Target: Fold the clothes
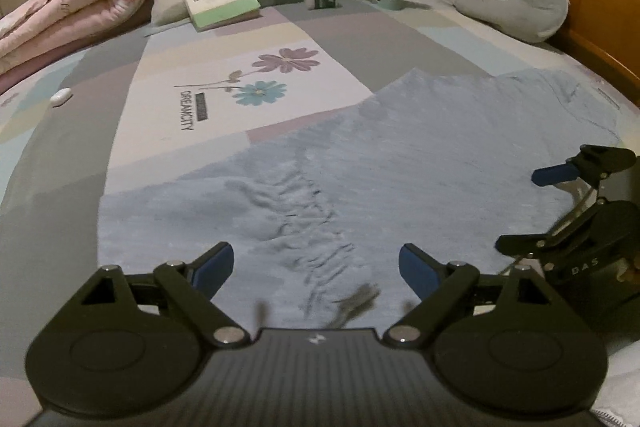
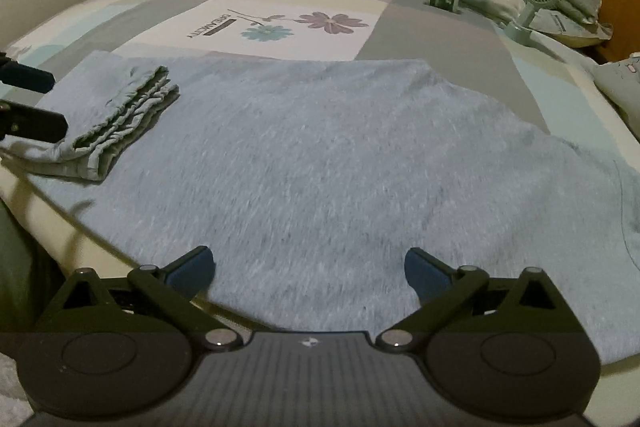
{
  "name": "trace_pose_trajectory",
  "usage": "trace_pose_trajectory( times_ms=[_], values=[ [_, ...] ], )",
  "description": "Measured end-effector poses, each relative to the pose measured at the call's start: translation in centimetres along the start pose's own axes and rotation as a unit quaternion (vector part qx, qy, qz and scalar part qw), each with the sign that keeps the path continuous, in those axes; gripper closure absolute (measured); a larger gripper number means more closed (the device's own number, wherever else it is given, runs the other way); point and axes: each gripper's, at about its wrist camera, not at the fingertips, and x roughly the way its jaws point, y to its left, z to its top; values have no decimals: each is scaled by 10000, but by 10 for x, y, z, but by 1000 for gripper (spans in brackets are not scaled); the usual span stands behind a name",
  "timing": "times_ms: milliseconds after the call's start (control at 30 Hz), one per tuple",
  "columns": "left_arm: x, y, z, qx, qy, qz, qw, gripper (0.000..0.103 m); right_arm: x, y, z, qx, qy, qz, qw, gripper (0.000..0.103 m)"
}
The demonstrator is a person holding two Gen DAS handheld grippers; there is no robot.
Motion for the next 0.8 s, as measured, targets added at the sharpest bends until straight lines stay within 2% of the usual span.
trace_pose_trajectory(
  times_ms=[133,300,433,533,633,700,800],
  values=[
    [-1,-15,6,57,34,25,10000,13,-4,-5,-2,166,-82,96,9998,0],
    [-4,-36,13,230,44,-11,9997,13,-12,-5,-7,24,-162,171,9997,0],
    [-7,-52,22,373,24,10,9993,13,-37,-21,-7,250,-514,300,9979,0],
    [-4,-64,28,465,28,-15,9989,13,-51,-44,-12,563,-754,134,9955,0],
    [1,-80,32,564,44,-71,9984,13,-48,-72,-25,1070,-608,-61,9924,0],
    [5,-90,35,636,68,-131,9979,13,-46,-87,-37,1336,-505,-20,9897,0],
    [11,-106,37,756,117,-206,9969,13,-58,-102,-49,1562,-689,236,9850,0]
  ],
)
